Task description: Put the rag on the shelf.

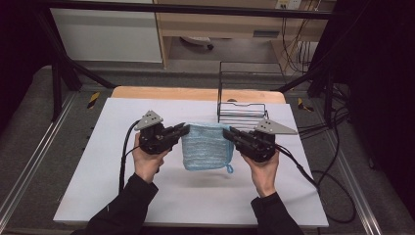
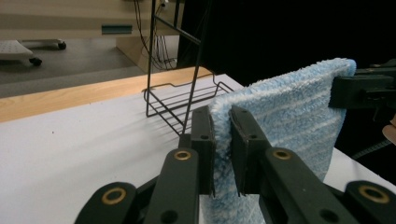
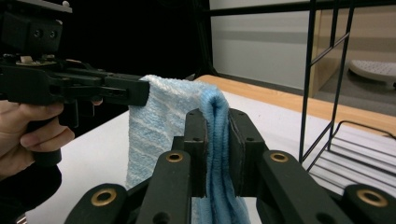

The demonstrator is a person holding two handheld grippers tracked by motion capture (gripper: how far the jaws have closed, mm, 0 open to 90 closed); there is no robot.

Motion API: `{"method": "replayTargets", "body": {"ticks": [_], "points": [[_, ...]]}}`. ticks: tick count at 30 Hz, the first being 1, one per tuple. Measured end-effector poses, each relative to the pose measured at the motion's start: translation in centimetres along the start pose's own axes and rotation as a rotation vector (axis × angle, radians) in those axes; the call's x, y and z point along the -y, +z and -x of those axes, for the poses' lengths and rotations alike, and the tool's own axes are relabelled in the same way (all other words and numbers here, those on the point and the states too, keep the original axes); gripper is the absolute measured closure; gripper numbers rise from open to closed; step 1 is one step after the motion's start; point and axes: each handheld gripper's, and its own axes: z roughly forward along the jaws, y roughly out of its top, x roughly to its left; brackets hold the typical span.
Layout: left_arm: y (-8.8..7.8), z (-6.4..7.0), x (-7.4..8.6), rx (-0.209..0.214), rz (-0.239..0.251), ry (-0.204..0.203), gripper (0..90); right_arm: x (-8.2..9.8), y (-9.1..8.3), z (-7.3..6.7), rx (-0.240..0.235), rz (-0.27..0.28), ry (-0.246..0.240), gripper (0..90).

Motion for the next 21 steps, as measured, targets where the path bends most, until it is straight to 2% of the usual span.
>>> {"method": "replayTargets", "body": {"ticks": [5,10,21], "points": [[0.4,0.5,-1.0,0.004,0.021,0.009,80.3,-1.0,-0.7,0.1,0.016,0.038,-0.009,79.6],[0.6,1.3,-2.8,0.011,0.066,0.023,80.3,-2.1,-1.5,0.1,0.037,0.069,-0.031,79.6],[1.0,2.8,-5.1,0.029,0.139,0.042,80.3,-4.5,-3.5,0.2,0.079,0.138,-0.074,79.6]]}}
